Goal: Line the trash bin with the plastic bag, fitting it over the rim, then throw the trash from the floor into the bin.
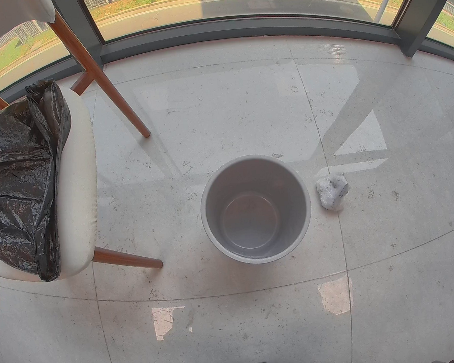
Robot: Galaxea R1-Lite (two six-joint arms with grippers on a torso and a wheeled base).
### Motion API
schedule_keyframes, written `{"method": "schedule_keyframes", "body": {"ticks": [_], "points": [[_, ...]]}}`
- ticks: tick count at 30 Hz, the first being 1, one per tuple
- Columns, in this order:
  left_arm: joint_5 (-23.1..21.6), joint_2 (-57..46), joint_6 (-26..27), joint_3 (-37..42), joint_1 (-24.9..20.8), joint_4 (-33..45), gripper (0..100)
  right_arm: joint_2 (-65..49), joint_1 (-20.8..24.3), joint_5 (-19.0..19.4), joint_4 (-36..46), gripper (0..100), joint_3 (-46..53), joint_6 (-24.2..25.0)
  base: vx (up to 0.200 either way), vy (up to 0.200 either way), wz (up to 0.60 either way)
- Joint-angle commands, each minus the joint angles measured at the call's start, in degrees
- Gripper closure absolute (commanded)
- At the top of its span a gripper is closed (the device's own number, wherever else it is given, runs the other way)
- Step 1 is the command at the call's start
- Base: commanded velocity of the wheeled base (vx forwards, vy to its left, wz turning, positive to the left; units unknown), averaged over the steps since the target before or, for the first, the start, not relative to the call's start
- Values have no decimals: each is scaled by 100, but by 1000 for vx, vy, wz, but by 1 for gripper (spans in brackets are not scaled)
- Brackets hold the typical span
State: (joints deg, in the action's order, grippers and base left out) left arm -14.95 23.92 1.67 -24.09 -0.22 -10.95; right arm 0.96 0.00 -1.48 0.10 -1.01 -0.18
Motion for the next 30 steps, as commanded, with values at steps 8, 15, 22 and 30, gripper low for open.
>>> {"method": "schedule_keyframes", "body": {"ticks": [8, 15, 22, 30], "points": [[-44, 4059, 158, -1924, -84, 84, 0, -61, 9, -2, -10, 0, 101, 18, 0, 0, 0], [581, 5220, 369, -2144, -242, -918, 0, -61, 9, -2, -10, 0, 101, 18, 0, 0, 0], [967, 5940, 387, -2592, -321, -1551, 0, -61, 9, -2, -10, 0, 101, 18, 0, 0, 0], [1284, 5940, 395, -2636, -400, -1577, 0, -61, 9, -2, -10, 0, 101, 18, 0, 0, 0]]}}
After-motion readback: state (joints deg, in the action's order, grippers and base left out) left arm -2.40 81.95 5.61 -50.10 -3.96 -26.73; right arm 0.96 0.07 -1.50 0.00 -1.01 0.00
